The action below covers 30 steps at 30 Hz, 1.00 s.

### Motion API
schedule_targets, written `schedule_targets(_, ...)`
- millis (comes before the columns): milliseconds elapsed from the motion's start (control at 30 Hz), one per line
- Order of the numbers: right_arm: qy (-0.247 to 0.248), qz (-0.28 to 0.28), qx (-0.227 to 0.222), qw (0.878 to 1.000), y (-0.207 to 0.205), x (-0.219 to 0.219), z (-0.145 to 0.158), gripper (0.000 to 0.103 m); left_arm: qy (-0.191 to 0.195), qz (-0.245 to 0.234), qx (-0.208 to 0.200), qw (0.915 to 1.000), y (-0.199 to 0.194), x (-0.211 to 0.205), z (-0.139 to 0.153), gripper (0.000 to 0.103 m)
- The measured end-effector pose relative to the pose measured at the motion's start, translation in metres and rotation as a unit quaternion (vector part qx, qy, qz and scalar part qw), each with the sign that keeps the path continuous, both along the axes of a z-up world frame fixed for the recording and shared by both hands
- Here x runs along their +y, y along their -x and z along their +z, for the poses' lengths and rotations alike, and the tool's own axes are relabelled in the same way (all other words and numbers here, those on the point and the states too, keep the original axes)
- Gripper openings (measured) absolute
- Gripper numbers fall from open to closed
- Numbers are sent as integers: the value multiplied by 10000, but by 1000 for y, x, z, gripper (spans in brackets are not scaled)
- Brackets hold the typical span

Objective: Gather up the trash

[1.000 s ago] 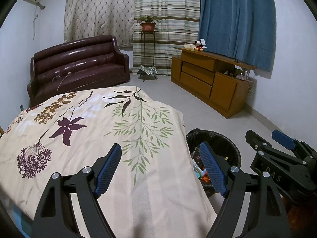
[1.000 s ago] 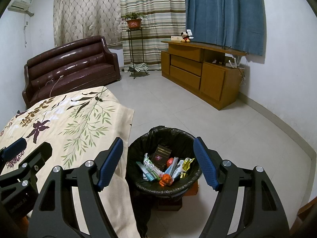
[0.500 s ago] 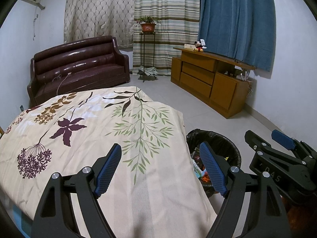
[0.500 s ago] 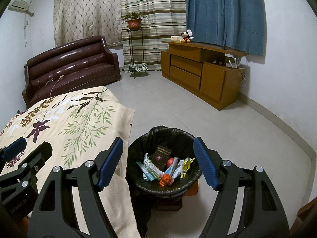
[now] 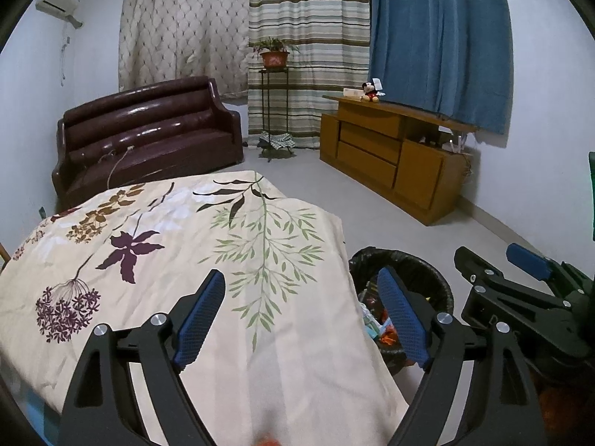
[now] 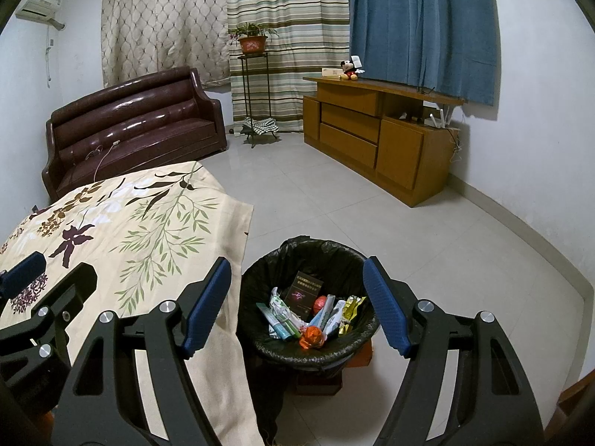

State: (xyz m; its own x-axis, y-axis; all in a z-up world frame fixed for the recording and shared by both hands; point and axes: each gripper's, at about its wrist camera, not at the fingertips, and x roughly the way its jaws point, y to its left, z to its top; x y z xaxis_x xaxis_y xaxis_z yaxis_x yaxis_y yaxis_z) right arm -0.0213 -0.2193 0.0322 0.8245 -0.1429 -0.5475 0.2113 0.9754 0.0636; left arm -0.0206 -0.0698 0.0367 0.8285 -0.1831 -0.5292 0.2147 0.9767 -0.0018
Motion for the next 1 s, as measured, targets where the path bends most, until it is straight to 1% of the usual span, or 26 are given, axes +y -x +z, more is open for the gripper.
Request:
schedule_targets(333, -3, 0, 2, 10000, 0, 0, 0, 72, 108, -50, -59, 9999, 1, 0, 2, 84)
schedule_targets(500, 2, -1, 3, 10000, 0, 0, -1, 72, 190, -90, 2, 9998, -1, 0, 0, 85)
schedule_targets(767, 6, 10, 10, 10000, 0, 2, -1, 72, 218, -47, 2, 9998, -2, 2, -1, 85)
schedule_targets(1000, 28, 30, 33, 10000, -1, 5, -2, 72, 198, 40, 249, 9995, -11, 11, -9, 85)
